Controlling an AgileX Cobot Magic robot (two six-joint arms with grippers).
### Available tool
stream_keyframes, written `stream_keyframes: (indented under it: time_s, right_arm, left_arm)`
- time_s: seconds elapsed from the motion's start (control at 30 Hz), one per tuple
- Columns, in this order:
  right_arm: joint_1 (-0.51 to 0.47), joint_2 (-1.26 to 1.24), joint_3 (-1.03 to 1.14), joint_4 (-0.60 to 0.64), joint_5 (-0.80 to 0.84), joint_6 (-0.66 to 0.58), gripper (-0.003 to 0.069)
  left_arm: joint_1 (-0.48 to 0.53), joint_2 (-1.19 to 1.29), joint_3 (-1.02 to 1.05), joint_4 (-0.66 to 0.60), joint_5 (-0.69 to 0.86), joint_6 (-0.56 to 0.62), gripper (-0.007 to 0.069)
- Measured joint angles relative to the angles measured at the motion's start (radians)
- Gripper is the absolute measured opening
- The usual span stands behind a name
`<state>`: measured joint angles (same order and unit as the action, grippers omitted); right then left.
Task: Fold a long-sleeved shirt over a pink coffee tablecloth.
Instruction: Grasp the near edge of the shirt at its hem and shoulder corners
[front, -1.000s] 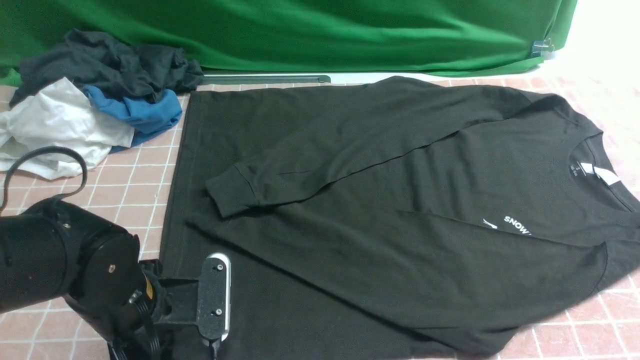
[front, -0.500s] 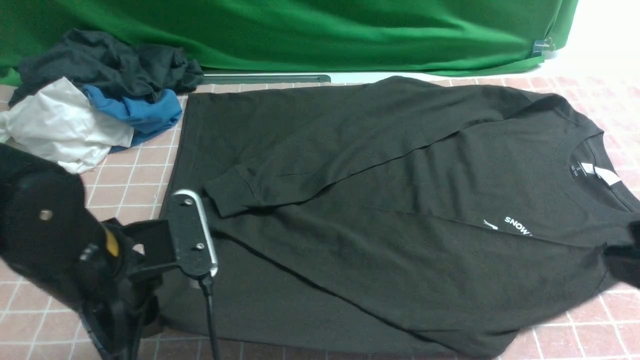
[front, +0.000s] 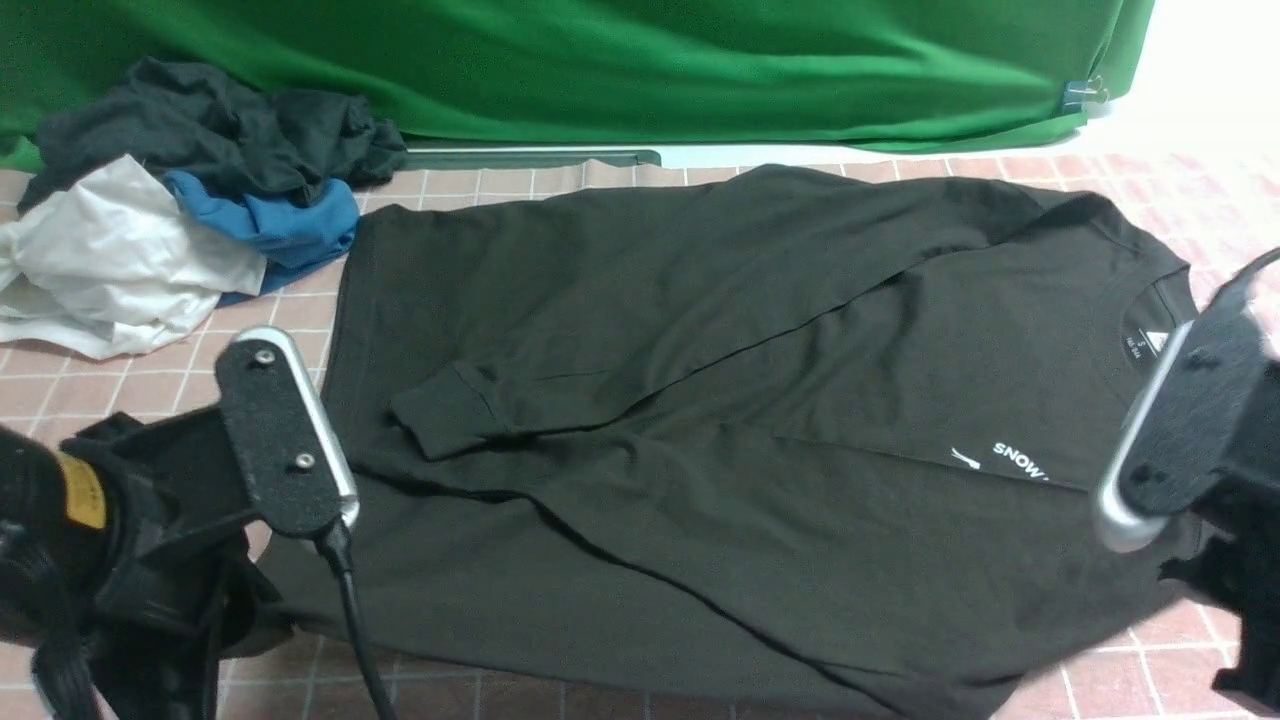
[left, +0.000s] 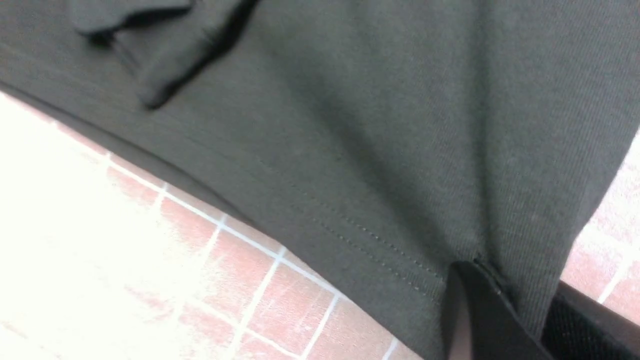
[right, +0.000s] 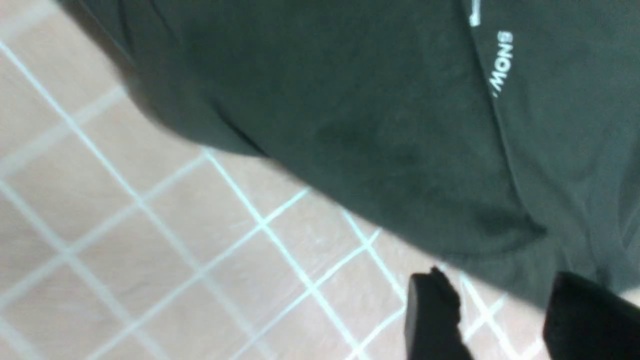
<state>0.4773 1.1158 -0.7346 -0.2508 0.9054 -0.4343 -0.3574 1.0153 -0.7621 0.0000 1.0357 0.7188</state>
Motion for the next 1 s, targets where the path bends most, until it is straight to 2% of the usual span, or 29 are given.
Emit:
stream_keyframes:
  time_s: [0.1, 0.13, 0.3, 0.5, 0.83, 1.0]
  right_arm:
    - [-0.097, 0.076, 0.057, 0.046, -0.090, -0.129, 0.0379]
    - [-0.162, 0.144, 0.097, 0.052, -0.125, -0.208, 0.0428]
    - [-0.236, 0.283, 0.163, -0.014, -0.234, -0.291, 0.0495]
    - [-0.239, 0.331, 0.165, -0.073, -0.377, -0.319, 0.0503]
    - [-0.239, 0.354, 0.165, -0.121, -0.482, -0.517, 0.0501]
    - [-0.239, 0.399, 0.162, -0.135, -0.505, -0.537, 0.0442]
  left_arm:
    - [0.000, -0.018, 0.000, 0.007, -0.010, -0.011, 0.0045]
    - [0.000, -0.031, 0.000, 0.015, -0.015, -0.012, 0.0045]
    - [0.000, -0.043, 0.000, 0.005, -0.036, -0.013, 0.0045]
    - [0.000, -0.043, 0.000, 0.000, -0.045, -0.013, 0.0045]
    - [0.000, -0.043, 0.000, 0.000, -0.064, -0.014, 0.0045]
    - [0.000, -0.043, 0.000, 0.000, -0.064, -0.014, 0.0045]
